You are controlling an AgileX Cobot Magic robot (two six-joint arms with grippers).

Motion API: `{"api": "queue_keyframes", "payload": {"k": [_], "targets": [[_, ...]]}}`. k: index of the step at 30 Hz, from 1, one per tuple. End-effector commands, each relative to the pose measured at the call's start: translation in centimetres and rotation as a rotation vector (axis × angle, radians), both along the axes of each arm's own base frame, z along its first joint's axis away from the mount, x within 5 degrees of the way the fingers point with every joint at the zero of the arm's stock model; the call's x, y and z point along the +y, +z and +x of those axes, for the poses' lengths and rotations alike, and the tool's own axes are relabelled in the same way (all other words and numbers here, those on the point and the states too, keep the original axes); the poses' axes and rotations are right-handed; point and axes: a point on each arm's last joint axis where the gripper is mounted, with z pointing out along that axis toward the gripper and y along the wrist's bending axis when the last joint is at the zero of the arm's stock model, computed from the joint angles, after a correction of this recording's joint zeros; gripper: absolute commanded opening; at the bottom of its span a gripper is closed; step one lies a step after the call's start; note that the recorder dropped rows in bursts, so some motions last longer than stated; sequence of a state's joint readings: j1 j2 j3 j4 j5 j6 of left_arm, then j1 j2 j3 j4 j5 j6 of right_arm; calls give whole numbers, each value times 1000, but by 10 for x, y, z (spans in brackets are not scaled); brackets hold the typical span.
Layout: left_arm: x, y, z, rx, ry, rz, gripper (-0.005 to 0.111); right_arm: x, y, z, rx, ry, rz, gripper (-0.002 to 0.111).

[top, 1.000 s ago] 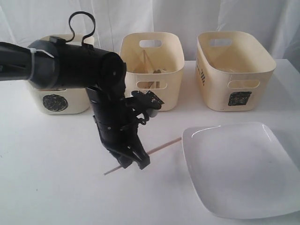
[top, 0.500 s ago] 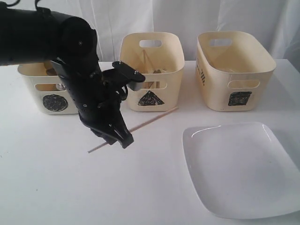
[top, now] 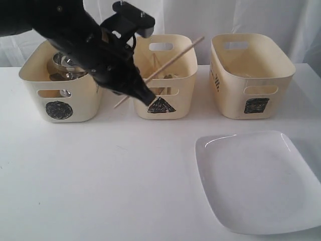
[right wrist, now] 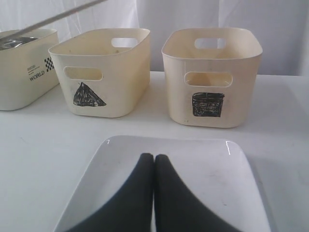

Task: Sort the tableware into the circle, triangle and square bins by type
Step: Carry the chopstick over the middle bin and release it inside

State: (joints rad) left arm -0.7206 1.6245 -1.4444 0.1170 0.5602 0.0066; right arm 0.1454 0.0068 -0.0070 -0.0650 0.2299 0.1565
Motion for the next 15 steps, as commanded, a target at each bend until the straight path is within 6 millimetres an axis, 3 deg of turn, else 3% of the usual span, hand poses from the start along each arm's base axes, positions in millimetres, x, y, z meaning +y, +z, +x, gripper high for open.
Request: {"api": "queue_keyframes", "payload": {"k": [1, 7, 15], "targets": [[-6, 10, 33, -126, 49, -80, 0, 0, -1, 0, -7, -6, -2, 0], [-21, 8, 80, -253, 75, -166, 0, 0, -1, 0, -9, -6, -2, 0], [-46, -26, 131, -301, 101, -220, 0, 0, -1, 0, -9, -6, -2, 0]]}}
